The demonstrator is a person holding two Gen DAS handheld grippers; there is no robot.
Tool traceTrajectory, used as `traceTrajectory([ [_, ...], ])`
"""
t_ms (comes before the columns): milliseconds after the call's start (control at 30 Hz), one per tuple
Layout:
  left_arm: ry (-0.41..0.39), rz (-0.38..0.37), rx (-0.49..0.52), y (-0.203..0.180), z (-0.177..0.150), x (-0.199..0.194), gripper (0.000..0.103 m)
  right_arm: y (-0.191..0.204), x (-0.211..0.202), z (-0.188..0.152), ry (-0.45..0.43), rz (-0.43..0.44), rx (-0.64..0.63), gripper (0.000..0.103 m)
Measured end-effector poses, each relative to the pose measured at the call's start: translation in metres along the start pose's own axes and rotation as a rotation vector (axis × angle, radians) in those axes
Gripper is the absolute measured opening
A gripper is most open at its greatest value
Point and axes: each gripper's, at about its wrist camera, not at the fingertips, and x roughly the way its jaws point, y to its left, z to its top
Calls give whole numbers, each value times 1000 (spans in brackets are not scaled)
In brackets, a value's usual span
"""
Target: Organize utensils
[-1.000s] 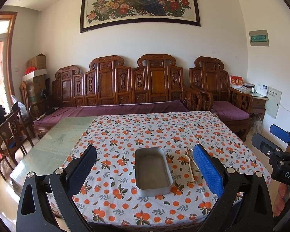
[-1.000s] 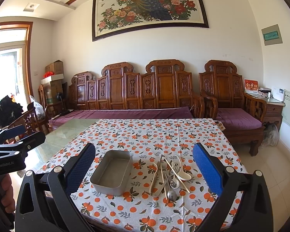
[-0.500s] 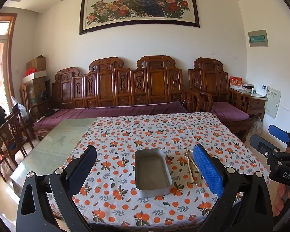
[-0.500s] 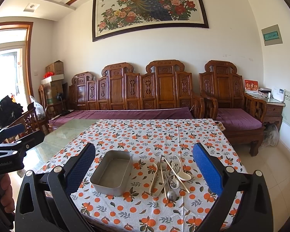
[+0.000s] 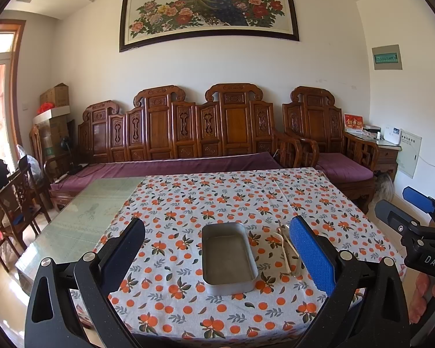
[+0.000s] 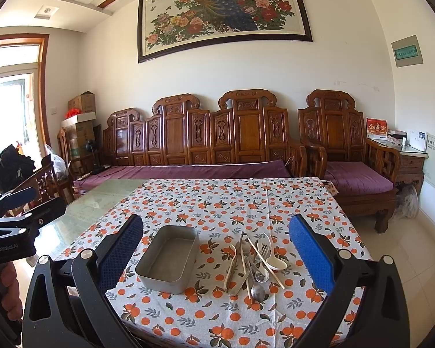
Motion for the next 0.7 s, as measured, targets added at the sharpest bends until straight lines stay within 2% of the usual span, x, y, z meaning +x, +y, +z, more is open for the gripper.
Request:
traceTrajectory([
  [700, 10, -4, -3, -1, -2, 1, 97, 2, 0, -4, 5, 8, 3, 101],
])
